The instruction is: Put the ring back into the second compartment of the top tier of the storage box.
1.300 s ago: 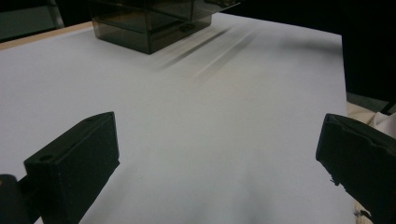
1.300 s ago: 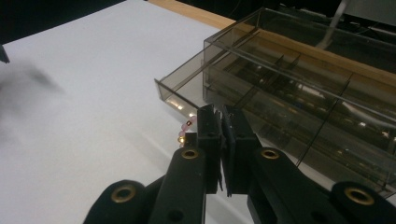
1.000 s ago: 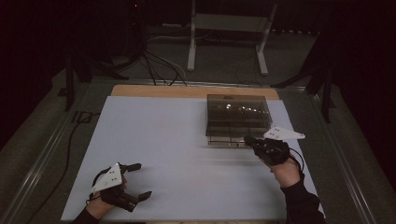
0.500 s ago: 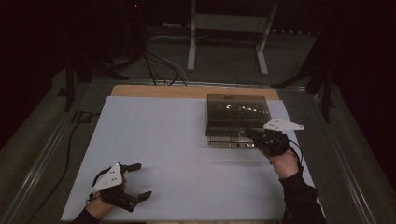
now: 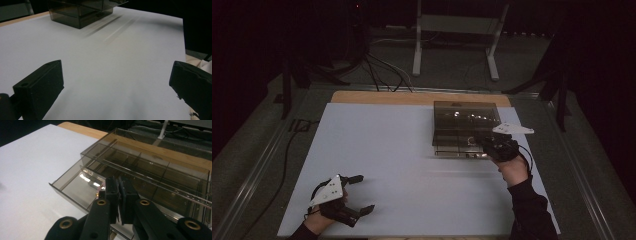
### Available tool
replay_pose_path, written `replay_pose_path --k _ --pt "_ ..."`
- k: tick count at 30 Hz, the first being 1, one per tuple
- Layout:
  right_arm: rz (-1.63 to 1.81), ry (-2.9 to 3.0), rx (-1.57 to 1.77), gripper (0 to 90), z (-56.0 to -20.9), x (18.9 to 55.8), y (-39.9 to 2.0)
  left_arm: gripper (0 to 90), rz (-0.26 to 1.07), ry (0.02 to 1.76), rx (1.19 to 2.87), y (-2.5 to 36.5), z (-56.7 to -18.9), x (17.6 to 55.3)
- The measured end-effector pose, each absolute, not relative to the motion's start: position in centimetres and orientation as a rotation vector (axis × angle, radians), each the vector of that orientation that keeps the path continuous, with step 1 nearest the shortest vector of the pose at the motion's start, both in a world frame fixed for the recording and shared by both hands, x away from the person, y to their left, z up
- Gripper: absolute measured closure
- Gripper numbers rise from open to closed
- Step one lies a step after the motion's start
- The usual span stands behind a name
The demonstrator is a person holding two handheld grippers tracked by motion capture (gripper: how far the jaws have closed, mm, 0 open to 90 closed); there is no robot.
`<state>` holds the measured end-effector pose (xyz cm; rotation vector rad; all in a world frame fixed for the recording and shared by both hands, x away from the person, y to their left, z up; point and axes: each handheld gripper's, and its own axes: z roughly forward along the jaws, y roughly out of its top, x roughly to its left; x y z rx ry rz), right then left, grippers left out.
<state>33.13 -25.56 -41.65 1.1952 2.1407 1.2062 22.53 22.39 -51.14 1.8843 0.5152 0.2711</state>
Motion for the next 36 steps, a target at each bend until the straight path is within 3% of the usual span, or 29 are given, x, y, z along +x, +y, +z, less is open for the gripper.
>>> replay_pose_path --k 36 --pt "1.092 2.194 1.331 86.6 -44.4 35.6 -24.4 0.5 0.272 0.515 1.883 22.4 -51.2 22.6"
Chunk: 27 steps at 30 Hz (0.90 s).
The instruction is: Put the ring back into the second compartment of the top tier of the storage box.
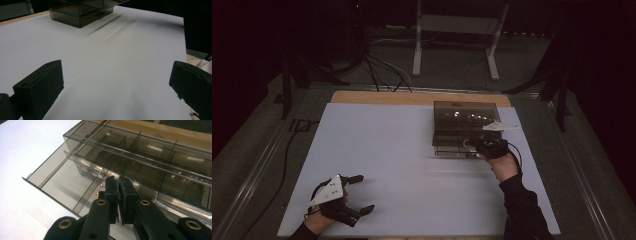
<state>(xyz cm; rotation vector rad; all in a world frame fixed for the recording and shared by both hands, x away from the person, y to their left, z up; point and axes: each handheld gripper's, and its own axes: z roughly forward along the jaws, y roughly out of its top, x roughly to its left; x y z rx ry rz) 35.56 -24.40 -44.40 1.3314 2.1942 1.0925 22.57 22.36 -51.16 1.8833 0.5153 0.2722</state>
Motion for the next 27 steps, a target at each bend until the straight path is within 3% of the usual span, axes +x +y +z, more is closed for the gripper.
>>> replay_pose_path --k 10,13,14,20,21,22,25,27 --pt "1.089 2.184 1.287 62.8 -43.9 35.1 -24.0 0.5 0.271 0.515 1.886 22.3 -51.2 22.6" --pt "1.096 2.186 1.281 59.7 -43.9 35.1 -23.9 0.6 0.27 0.514 1.885 22.3 -51.2 22.6" --pt "1.119 2.17 1.276 50.7 -43.5 34.9 -23.7 0.5 0.271 0.514 1.888 22.3 -51.2 22.6" --pt "1.146 2.169 1.257 38.1 -43.0 34.7 -23.6 0.5 0.27 0.516 1.887 22.3 -51.2 22.6" --pt "1.154 2.166 1.252 34.8 -42.8 34.6 -23.5 0.5 0.269 0.517 1.885 22.3 -51.2 22.7" --pt "1.167 2.172 1.245 25.0 -42.5 34.4 -23.3 0.5 0.269 0.517 1.883 22.3 -51.1 22.7" --pt "1.185 2.172 1.236 13.4 -42.0 34.3 -23.1 0.5 0.271 0.518 1.886 22.2 -51.2 22.7" --pt "1.202 2.175 1.228 10.2 -41.6 34.2 -23.0 0.5 0.271 0.519 1.884 22.2 -51.1 22.7"
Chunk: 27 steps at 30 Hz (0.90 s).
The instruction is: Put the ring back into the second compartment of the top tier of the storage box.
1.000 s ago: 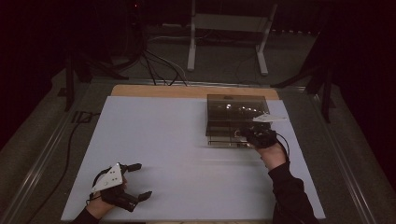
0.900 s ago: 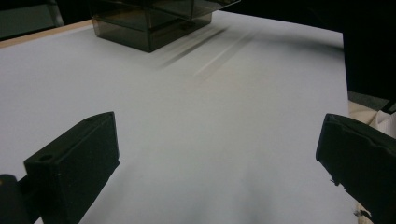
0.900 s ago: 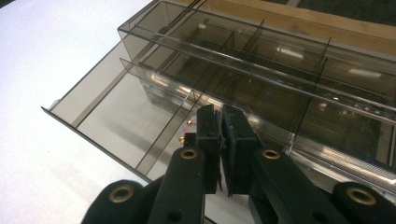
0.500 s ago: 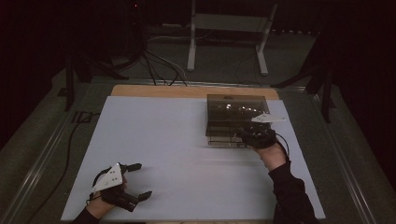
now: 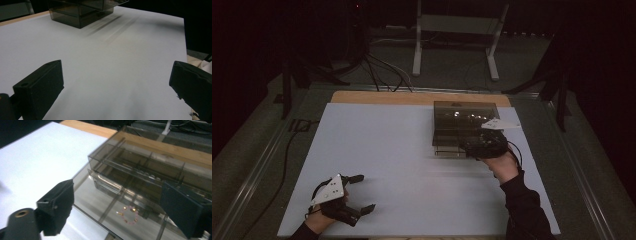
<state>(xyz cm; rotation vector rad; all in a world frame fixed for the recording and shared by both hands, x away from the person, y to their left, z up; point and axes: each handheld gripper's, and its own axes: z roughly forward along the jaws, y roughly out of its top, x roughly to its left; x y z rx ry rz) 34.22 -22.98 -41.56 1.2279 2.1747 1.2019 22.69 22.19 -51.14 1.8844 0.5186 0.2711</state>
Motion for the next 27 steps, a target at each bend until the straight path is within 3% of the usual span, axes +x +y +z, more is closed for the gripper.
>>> replay_pose_path --k 6,27 --pt "1.251 2.186 1.184 0.0 -40.4 34.0 -22.7 0.5 0.269 0.52 1.882 22.2 -51.2 22.7" --pt "1.348 2.26 0.991 0.0 -38.6 32.1 -21.4 0.5 0.276 0.519 1.883 22.3 -51.2 22.6"
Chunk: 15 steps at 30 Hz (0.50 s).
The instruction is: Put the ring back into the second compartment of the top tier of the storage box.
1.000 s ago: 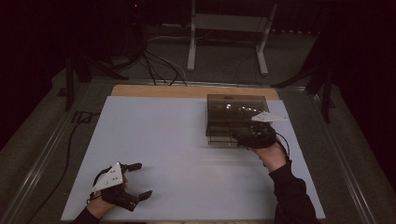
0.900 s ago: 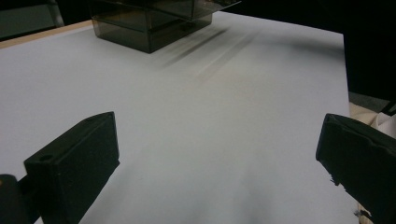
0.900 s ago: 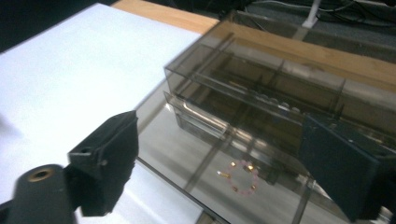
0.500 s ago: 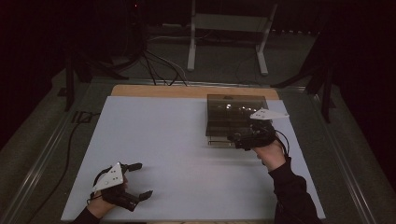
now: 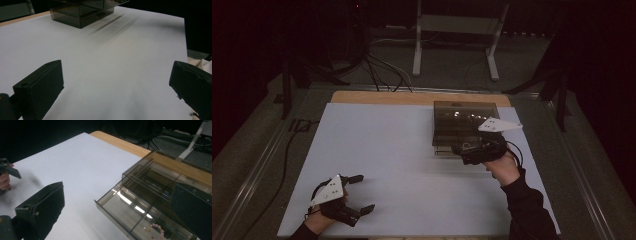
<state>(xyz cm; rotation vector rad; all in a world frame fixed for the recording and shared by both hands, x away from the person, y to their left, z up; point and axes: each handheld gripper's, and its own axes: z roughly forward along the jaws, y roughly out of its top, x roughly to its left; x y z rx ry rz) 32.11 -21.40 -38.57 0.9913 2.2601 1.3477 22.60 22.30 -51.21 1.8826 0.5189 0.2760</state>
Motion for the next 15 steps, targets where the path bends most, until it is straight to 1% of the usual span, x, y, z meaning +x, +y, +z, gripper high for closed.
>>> replay_pose_path --k 7,15 --pt "1.368 2.292 0.948 0.0 -38.8 31.2 -21.2 0.5 0.278 0.52 1.88 22.4 -51.2 22.6" --pt "1.409 2.319 0.935 0.0 -39.9 30.1 -21.2 0.5 0.275 0.521 1.883 22.4 -51.2 22.6"
